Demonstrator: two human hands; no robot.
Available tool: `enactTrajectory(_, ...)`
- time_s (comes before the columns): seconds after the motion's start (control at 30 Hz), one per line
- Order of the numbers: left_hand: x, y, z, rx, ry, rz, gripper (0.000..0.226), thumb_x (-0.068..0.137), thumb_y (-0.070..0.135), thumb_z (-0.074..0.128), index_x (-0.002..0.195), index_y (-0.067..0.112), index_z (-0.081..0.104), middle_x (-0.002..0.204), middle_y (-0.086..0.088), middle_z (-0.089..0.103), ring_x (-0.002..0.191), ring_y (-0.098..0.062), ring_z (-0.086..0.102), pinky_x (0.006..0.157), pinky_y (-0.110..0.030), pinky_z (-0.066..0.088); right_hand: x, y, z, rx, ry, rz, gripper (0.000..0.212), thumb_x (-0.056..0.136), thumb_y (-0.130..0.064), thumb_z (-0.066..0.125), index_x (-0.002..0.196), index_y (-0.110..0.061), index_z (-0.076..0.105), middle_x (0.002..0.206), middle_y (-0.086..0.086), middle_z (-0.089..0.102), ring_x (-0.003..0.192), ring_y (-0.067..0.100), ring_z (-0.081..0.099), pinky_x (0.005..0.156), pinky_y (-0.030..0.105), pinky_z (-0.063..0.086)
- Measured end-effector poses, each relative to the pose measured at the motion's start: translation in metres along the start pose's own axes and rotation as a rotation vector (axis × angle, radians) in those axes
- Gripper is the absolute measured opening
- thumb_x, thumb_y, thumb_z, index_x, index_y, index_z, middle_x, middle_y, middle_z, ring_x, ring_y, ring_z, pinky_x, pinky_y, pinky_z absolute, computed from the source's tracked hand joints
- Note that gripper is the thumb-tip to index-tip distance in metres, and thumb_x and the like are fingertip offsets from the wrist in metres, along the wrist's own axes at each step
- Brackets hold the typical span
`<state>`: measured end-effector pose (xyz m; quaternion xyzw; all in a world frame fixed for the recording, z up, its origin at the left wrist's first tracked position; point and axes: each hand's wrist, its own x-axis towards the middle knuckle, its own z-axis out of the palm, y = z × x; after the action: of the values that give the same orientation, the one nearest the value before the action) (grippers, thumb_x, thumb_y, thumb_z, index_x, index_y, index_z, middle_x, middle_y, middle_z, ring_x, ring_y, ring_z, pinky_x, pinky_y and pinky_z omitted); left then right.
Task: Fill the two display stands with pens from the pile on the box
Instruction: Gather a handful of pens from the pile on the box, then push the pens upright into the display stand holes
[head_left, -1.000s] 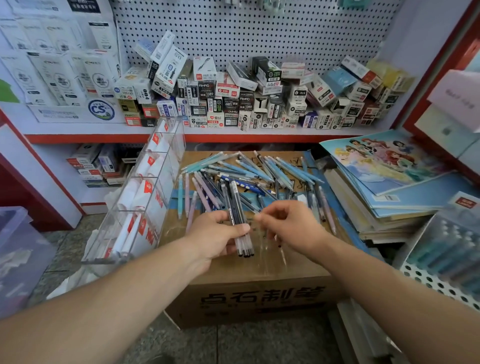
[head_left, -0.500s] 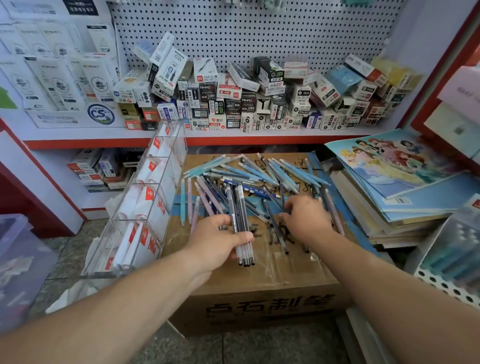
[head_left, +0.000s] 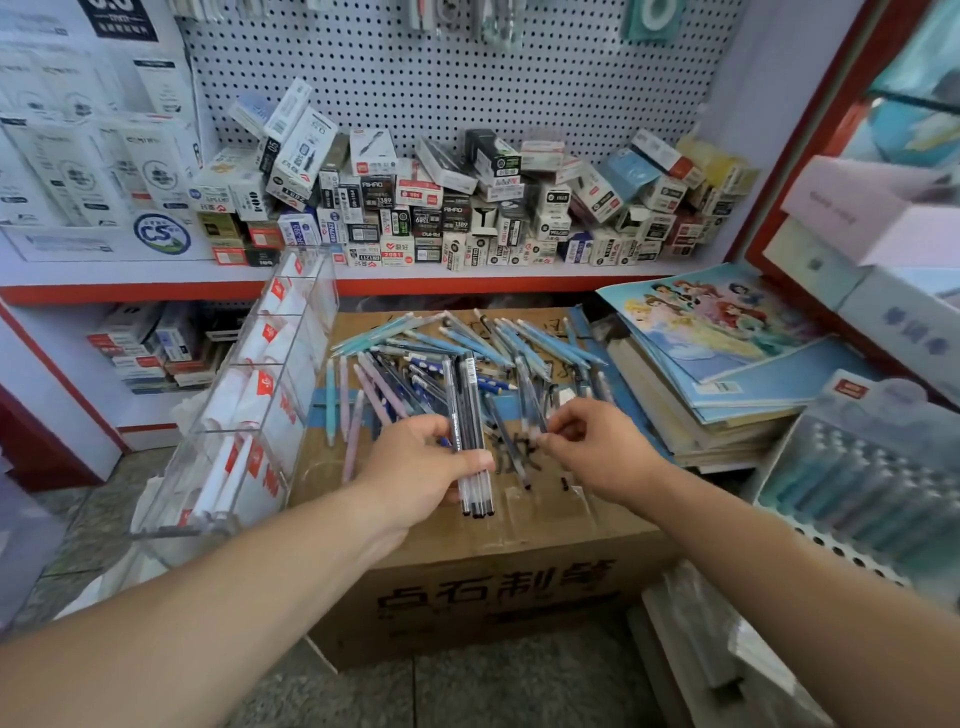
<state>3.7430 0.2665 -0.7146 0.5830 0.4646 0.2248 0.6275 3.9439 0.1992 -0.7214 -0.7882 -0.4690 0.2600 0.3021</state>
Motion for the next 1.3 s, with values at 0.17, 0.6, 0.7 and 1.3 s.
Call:
enactTrajectory(0.17, -0.011, 0.009, 0.041, -0.035, -0.089, 0.035, 0.028, 0.085, 0.008, 0.081, 0.104, 0.016, 0.063, 0.102, -0.011, 0.074, 0.072, -0.016, 0.068, 0.062, -0.027, 0.059, -0.046, 0.015, -0.042, 0.139, -0.037, 0.031, 0.012, 0.098, -0.015, 0.065, 0.108, -0.021, 0.060, 0.086, 0.011, 0.073, 0.071, 0.027, 0.070, 0.065, 0.042, 0.059)
enactTrajectory(0.6, -0.061, 0.035, 0.195, 0.034, -0.418, 0.157, 0.025, 0.085, 0.001, 0.079, 0.107, 0.004, 0.068, 0.094, -0.007, 0.076, 0.063, -0.003, 0.071, 0.051, -0.015, 0.052, -0.189, 0.067, -0.185, 0.351, 0.600, 0.202, 0.014, 0.098, -0.010, 0.061, 0.084, -0.010, 0.058, 0.075, 0.019, 0.066, 0.063, 0.024, 0.066, 0.055, 0.029, 0.054)
enactTrajectory(0.7, -0.076, 0.031, 0.232, 0.052, -0.516, 0.168, 0.026, 0.084, 0.001, 0.080, 0.107, 0.005, 0.068, 0.092, -0.006, 0.077, 0.064, -0.006, 0.072, 0.052, -0.019, 0.054, -0.246, 0.098, -0.197, 0.259, 0.734, 0.273, 0.013, 0.096, -0.008, 0.062, 0.084, -0.011, 0.057, 0.071, 0.015, 0.068, 0.061, 0.023, 0.066, 0.060, 0.037, 0.057)
enactTrajectory(1.3, -0.237, 0.043, 0.443, 0.138, -0.946, 0.230, 0.031, 0.081, 0.012, 0.086, 0.104, 0.019, 0.067, 0.097, -0.005, 0.076, 0.089, -0.025, 0.076, 0.082, -0.046, 0.063, -0.499, 0.175, -0.174, 0.047, 1.162, 0.617, 0.009, 0.093, -0.022, 0.068, 0.090, -0.026, 0.061, 0.075, -0.001, 0.071, 0.069, 0.021, 0.070, 0.073, 0.052, 0.058)
